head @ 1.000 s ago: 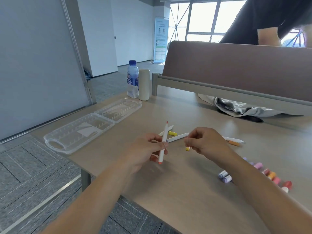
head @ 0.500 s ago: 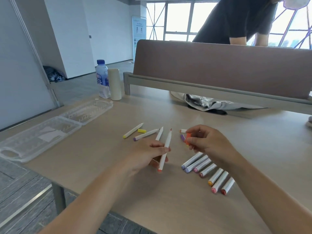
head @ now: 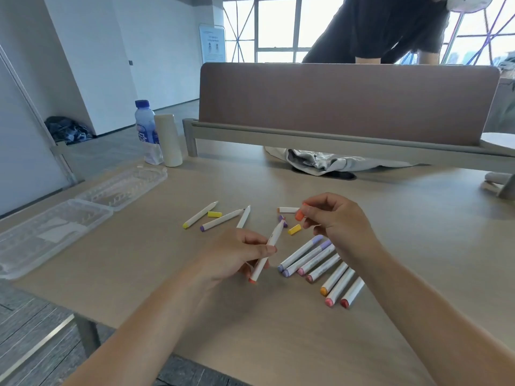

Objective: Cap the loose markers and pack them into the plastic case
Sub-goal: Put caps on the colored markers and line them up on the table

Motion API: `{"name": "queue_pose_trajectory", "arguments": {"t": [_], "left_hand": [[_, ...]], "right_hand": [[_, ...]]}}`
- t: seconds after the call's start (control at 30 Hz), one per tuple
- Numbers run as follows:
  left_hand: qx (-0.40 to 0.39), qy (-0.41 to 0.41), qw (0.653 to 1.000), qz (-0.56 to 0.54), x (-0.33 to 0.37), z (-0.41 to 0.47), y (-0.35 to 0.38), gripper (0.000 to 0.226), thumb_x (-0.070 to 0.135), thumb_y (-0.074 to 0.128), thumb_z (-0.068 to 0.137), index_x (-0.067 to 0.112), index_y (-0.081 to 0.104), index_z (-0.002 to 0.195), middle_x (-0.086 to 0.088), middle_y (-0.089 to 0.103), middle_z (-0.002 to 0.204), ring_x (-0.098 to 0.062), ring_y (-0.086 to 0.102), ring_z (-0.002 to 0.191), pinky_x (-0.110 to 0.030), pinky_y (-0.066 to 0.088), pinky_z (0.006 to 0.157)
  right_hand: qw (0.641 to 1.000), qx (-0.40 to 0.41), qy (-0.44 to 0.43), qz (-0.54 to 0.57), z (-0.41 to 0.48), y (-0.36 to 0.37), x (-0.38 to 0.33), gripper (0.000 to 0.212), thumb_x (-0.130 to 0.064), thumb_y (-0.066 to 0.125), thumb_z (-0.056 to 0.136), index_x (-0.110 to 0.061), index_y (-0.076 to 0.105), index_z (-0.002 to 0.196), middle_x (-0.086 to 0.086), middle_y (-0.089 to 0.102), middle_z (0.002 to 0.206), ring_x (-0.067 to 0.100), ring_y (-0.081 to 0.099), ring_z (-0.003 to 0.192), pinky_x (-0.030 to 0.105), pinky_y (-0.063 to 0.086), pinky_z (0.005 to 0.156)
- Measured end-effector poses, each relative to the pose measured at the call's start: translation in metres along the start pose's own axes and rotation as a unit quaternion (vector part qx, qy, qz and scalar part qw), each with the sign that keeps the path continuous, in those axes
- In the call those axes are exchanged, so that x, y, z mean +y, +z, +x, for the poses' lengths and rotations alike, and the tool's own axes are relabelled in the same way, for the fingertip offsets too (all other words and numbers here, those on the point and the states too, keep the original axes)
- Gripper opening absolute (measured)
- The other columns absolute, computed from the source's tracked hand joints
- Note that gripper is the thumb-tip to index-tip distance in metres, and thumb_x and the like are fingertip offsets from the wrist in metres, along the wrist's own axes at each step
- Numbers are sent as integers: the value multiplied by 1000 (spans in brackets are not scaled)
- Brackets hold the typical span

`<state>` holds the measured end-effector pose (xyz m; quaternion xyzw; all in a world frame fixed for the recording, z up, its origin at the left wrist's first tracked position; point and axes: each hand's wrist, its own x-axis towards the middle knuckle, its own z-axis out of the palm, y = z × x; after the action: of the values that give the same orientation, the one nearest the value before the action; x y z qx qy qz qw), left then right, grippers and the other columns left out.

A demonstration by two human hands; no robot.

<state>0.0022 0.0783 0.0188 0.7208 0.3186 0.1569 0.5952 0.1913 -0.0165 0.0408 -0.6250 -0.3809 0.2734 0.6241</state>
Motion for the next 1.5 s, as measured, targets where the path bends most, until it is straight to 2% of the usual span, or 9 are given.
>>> {"name": "queue_pose_trajectory", "arguments": {"t": [0.17, 0.37, 0.57, 0.7, 0.83, 1.07, 1.2, 1.37, 1.5], "left_hand": [[-8, -2, 1000, 13, -2, 1, 0, 16, 21, 72, 87, 8, 76, 95, -4, 70, 70, -14, 65, 62, -26, 45, 52], [-7, -4, 1000, 29, 0, -3, 1, 17, 20, 71, 89, 8, 76, 99, -4, 72, 72, -11, 64, 59, -23, 46, 52], [-2, 6, 999, 43, 0, -4, 2, 17, 27, 70, 89, 13, 78, 96, 1, 71, 71, -15, 62, 65, -25, 45, 54], [29, 25, 997, 71, 1, -6, 4, 20, 29, 61, 94, 22, 79, 88, 5, 70, 69, -11, 55, 63, -26, 42, 58], [39, 35, 994, 100, 5, -7, 7, 25, 27, 57, 96, 21, 78, 85, 8, 67, 64, -10, 58, 67, -26, 43, 61], [39, 43, 994, 87, 4, -1, 10, 24, 22, 58, 96, 20, 77, 83, 6, 67, 63, -10, 58, 61, -27, 43, 59], [37, 52, 992, 104, 4, 2, 12, 24, 23, 56, 97, 21, 77, 86, 6, 68, 65, -8, 56, 60, -25, 42, 57], [41, 55, 992, 110, 7, 6, 14, 31, 34, 55, 98, 25, 78, 79, 4, 74, 81, -14, 63, 72, -28, 46, 66], [80, 66, 985, 139, 9, 13, 12, 25, 27, 53, 99, 19, 76, 93, 2, 70, 83, -9, 59, 74, -20, 44, 71]], "right_hand": [[1000, 12, -3, -5, -1, 6, -1, 8, -5, 69, 90, -4, 70, 97, 17, 75, 85, 21, 65, 68, 29, 49, 59], [1000, -5, 2, -2, -7, 11, 0, 9, -5, 69, 89, -2, 69, 97, 11, 76, 81, 21, 66, 69, 23, 49, 56], [999, -28, -3, -18, -10, 14, 0, 5, -6, 72, 88, -4, 70, 92, 9, 76, 80, 21, 67, 70, 26, 50, 59], [999, -38, 7, 4, -12, 15, 2, 2, -2, 69, 89, 0, 69, 89, 15, 75, 81, 22, 71, 71, 28, 55, 62], [999, -34, 17, 25, -15, 14, 3, 5, 1, 67, 88, 6, 69, 88, 25, 73, 84, 25, 70, 71, 25, 60, 65], [999, -21, 12, 23, -13, 11, 5, 6, 3, 65, 90, 8, 68, 89, 26, 73, 84, 30, 70, 76, 29, 62, 71], [1000, -20, 8, 10, -12, 9, 6, 5, 3, 64, 91, 6, 67, 89, 25, 73, 84, 29, 70, 75, 27, 61, 70], [1000, -21, 16, -3, 0, 1, 3, 6, 2, 65, 91, 8, 67, 92, 23, 74, 82, 25, 71, 71, 24, 61, 66], [997, 15, 65, -32, 16, -15, 7, 8, -1, 65, 92, 6, 67, 95, 18, 75, 84, 22, 73, 72, 23, 61, 67]]}}
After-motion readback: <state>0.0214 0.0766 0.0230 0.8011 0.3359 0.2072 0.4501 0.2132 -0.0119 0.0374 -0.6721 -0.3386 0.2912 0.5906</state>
